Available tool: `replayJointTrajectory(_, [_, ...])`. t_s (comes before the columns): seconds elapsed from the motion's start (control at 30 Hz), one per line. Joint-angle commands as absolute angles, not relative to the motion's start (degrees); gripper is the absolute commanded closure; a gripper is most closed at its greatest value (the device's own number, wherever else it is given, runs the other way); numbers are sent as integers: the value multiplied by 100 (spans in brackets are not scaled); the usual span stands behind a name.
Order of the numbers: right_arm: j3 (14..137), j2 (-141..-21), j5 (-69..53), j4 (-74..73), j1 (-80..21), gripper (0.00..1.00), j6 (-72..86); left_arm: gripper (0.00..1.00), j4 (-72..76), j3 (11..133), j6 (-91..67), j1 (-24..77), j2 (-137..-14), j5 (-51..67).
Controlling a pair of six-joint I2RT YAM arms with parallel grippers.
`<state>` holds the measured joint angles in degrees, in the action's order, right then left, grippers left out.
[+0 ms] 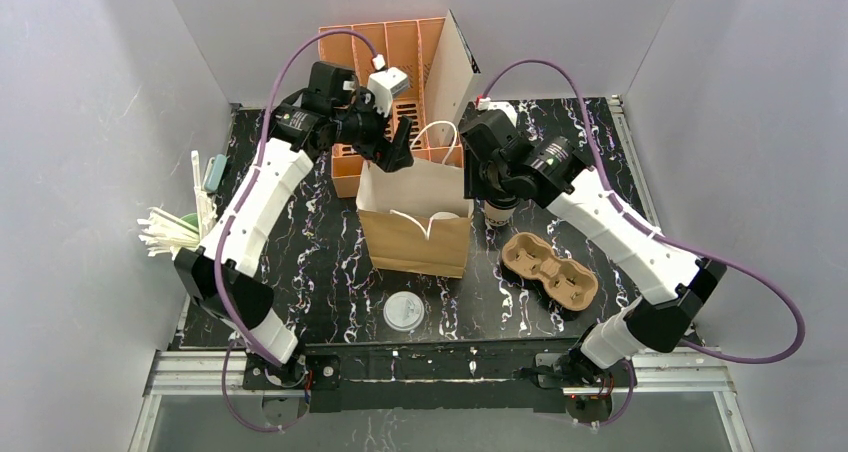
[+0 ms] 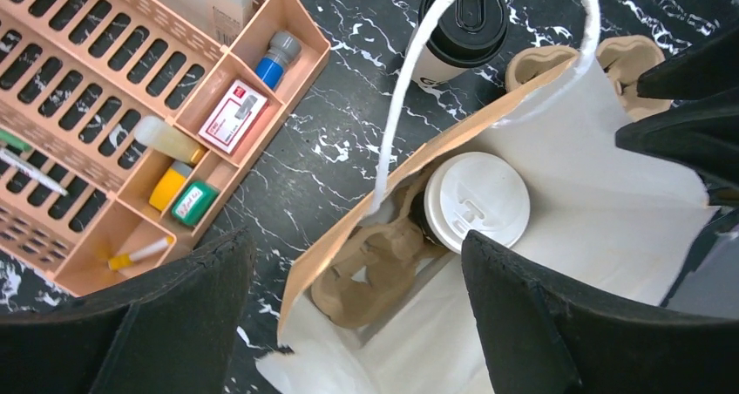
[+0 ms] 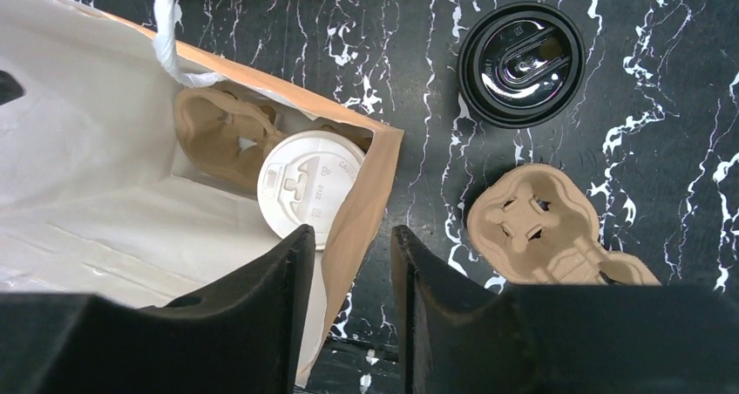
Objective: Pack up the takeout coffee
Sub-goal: Place the coffee cup on the cup tray.
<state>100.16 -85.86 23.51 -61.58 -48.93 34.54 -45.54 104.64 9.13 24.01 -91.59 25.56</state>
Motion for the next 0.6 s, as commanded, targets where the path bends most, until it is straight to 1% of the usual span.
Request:
replayJointTrajectory(0.0, [9989,-8634,2290,-5948,-4803,59,3714,17,-4355,10601,1355,2378,-9253,3014])
replayJointTrajectory(0.07, [9961,-8652,2244,-5862,-4786,66,3723,21,-4244,10458,1260,2379,-9259,3092])
replayJointTrajectory(0.17, [9940,-8685,2178,-5787,-4766,79,3706,24,-4202,10278,1214,2378,-9194,3136])
replayJointTrajectory(0.27, [9963,-8754,2133,-5768,-4755,89,3647,31,-4214,10097,1258,2382,-9114,3322])
replayJointTrajectory(0.3, [9973,-8779,2113,-5760,-4748,93,3606,35,-4235,10046,1253,2382,-9097,3302])
replayJointTrajectory(0.37, [10000,-8848,2102,-5728,-4735,99,3532,43,-4262,9950,1242,2380,-9080,3240])
replayJointTrajectory(0.43, [10111,-8944,2088,-5722,-4737,99,3367,51,-4307,9883,1224,2382,-9057,3128])
replayJointTrajectory(0.57, [10374,-9170,2210,-5738,-4727,99,2995,63,-4466,9888,1147,2381,-8963,3051])
